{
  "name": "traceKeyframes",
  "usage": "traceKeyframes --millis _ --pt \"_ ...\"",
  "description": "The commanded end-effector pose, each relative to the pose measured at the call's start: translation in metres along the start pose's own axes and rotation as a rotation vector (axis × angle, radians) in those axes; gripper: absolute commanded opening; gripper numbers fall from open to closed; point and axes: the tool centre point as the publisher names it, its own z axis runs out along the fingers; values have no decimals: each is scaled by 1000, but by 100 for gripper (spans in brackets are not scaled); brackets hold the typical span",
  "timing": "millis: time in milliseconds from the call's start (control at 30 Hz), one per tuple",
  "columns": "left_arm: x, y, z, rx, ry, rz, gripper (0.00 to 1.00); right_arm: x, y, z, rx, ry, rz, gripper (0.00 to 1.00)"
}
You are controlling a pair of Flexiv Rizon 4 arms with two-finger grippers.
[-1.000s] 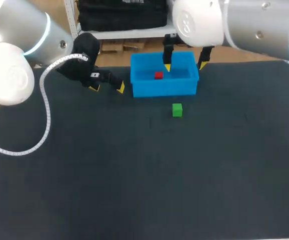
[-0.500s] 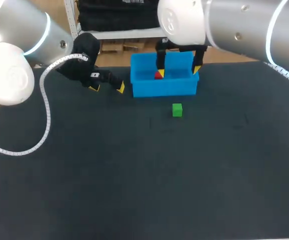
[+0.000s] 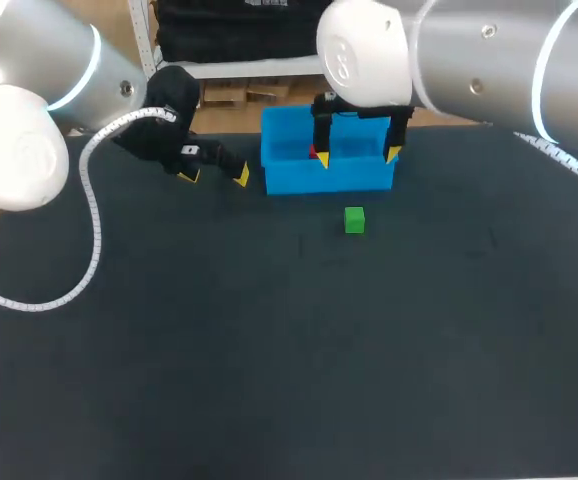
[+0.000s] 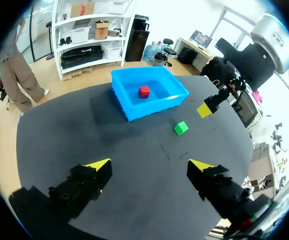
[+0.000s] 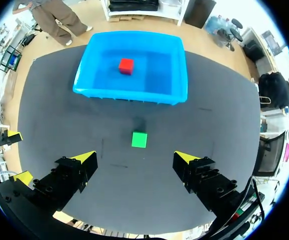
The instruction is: Use the left arm to pick the red cube and place it into the blue plastic box first, then use the right arm to grasp the green cube and put it into the same blue plastic box after the first action is fully finished.
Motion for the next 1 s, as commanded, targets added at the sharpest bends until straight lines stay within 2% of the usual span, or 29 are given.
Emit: traceKeyframes --millis 33,333,1000 --pt "0 1 0 6 -3 3 100 13 -4 9 -1 -34 6 100" --pt "0 1 0 6 -3 3 100 17 -3 21 6 -39 8 100" --pt "0 1 0 6 -3 3 100 5 0 55 8 -42 5 100"
